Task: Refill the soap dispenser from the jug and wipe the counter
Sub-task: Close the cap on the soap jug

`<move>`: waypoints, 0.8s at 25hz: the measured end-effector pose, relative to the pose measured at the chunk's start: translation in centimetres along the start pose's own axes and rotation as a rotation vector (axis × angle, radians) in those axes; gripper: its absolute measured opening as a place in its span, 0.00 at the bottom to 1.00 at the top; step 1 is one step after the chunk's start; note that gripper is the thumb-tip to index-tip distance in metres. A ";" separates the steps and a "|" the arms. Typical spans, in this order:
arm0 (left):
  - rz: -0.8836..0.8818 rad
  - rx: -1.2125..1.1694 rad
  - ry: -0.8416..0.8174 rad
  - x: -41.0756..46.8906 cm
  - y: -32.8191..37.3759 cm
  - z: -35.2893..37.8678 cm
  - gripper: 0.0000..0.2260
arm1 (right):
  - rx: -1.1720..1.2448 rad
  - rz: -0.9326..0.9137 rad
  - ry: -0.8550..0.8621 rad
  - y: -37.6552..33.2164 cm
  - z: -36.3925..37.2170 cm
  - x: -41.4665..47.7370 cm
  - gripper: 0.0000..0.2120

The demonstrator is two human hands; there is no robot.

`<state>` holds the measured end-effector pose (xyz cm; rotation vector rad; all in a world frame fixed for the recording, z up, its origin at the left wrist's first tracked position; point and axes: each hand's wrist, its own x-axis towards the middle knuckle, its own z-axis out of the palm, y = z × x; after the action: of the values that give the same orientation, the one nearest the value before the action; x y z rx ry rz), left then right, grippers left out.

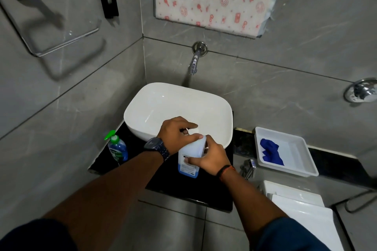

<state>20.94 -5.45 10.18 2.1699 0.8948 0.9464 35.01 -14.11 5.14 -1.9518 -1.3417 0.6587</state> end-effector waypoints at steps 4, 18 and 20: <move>-0.087 -0.086 -0.129 0.4 0.6 -0.7 0.15 | -0.033 0.014 0.006 0.1 -0.6 0.1 0.35; -0.317 -0.233 -0.102 1.0 -0.4 -0.8 0.22 | -0.045 -0.017 -0.001 -0.2 -0.7 0.6 0.37; -0.307 -0.212 -0.056 0.7 -1.4 -1.3 0.12 | -0.038 0.006 0.034 0.3 -1.1 0.6 0.38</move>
<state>19.82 -3.75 10.18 1.8084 1.0162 0.7861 36.18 -13.84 5.59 -1.9895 -1.3372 0.6036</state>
